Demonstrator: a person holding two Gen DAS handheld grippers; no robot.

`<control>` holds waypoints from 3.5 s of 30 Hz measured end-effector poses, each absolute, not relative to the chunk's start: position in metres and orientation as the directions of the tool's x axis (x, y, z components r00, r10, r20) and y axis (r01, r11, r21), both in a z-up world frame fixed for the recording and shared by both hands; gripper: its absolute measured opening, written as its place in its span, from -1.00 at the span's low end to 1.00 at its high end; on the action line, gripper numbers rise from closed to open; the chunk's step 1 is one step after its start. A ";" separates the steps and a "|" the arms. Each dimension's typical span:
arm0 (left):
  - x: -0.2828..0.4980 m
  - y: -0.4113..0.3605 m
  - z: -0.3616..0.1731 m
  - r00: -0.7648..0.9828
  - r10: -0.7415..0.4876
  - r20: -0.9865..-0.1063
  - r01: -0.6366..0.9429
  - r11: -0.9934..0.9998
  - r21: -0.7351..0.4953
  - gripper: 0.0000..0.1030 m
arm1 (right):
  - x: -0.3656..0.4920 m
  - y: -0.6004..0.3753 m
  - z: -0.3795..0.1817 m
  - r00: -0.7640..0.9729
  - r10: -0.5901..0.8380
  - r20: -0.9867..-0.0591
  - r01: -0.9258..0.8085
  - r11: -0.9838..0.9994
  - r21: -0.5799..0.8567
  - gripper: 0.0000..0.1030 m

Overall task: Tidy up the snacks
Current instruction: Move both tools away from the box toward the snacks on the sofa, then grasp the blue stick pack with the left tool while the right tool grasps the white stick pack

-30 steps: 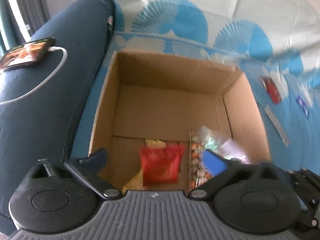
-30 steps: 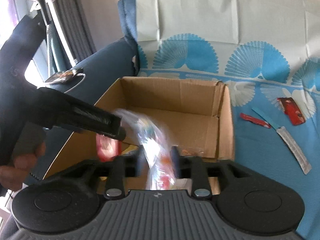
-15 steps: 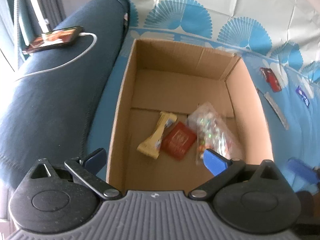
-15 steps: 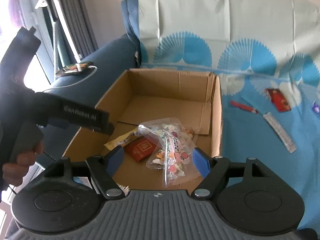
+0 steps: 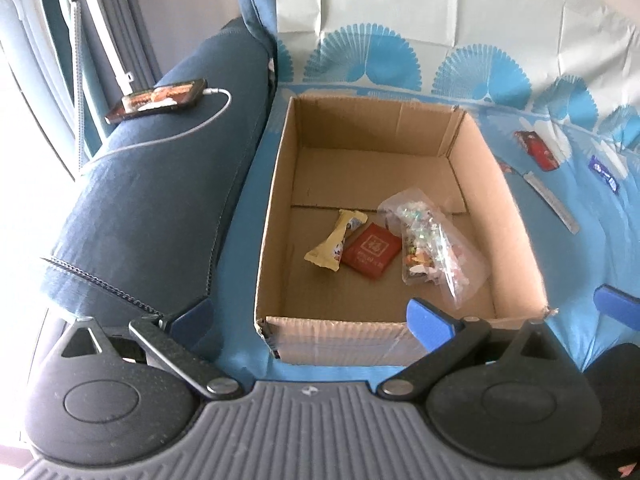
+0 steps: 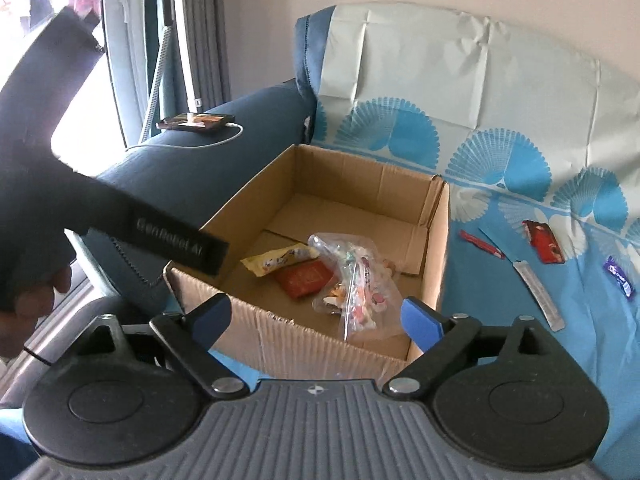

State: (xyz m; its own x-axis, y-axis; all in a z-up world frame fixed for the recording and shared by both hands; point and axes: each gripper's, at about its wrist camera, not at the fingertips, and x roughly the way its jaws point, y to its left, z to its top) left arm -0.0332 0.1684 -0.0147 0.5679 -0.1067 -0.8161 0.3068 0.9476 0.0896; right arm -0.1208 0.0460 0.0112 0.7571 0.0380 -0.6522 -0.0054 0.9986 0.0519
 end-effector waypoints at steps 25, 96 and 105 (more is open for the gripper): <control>-0.064 0.165 0.000 0.603 -0.116 -0.790 0.340 0.933 0.123 1.00 | -0.149 0.045 0.024 0.799 -0.002 -0.602 0.025 0.999 0.030 0.91; 0.224 -0.290 -0.136 0.276 -0.110 -0.955 0.490 0.871 0.041 1.00 | 0.003 -0.350 -0.226 0.460 -0.554 -0.694 0.765 0.644 -0.008 -0.33; 0.270 -0.318 -0.225 0.169 -0.071 -0.983 0.373 0.928 -0.003 1.00 | -0.007 -0.370 -0.237 0.480 -0.554 -0.680 0.782 0.621 0.046 -0.27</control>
State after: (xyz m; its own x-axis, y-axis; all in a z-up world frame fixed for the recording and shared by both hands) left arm 0.2705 -0.3179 -0.2247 0.1690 -0.0714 -0.9830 0.3730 0.9278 -0.0033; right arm -0.0074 -0.3699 -0.2371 0.4800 -0.5540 -0.6802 0.7824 0.6210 0.0463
